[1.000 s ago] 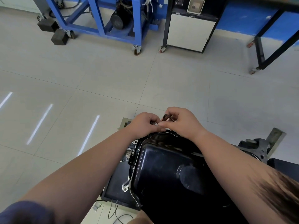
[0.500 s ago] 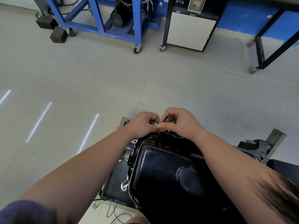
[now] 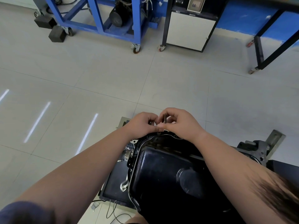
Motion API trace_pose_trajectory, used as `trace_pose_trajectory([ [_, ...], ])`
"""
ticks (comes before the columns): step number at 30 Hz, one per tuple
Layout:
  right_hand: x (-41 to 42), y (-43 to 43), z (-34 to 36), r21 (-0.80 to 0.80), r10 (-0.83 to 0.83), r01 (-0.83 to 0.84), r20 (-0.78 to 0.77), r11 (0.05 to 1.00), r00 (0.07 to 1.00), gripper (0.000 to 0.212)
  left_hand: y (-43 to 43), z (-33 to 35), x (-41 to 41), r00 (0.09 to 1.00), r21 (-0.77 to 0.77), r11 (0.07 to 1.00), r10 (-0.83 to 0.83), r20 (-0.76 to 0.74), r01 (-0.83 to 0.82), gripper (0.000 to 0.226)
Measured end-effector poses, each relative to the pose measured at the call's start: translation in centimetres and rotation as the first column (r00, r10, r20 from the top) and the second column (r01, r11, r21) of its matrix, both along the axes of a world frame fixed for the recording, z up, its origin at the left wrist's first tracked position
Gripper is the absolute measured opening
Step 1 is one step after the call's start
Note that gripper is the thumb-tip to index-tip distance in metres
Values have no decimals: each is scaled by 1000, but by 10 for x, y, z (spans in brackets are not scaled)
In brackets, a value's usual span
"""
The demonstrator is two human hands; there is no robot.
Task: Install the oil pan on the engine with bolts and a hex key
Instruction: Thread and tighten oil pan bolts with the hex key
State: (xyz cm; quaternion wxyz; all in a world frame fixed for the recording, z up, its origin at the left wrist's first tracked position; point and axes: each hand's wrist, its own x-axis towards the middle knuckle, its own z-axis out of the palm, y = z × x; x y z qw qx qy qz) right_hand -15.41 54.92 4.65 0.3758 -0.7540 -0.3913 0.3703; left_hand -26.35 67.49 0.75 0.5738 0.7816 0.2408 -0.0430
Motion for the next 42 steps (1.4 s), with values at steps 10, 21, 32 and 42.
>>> trace_pose_trajectory([
  [10, -1, 2, -1, 10, -16, 15, 53, 1000, 998, 25, 1, 1, 1, 999, -48, 998, -46, -5, 45, 35],
  [21, -5, 3, 0, 11, -8, 6, 185, 1000, 983, 23, 0, -1, 4, 998, -4, 999, -33, 52, 33, 46],
  [32, -13, 15, 49, -393, 462, -244, 752, 887, 470, 49, -3, 6, -2, 996, 109, 992, -68, 61, 61, 20],
  [42, -23, 24, 53, -421, 420, -143, 695, 896, 583, 49, -5, 10, -3, 998, 249, 967, -62, 21, 55, 46],
])
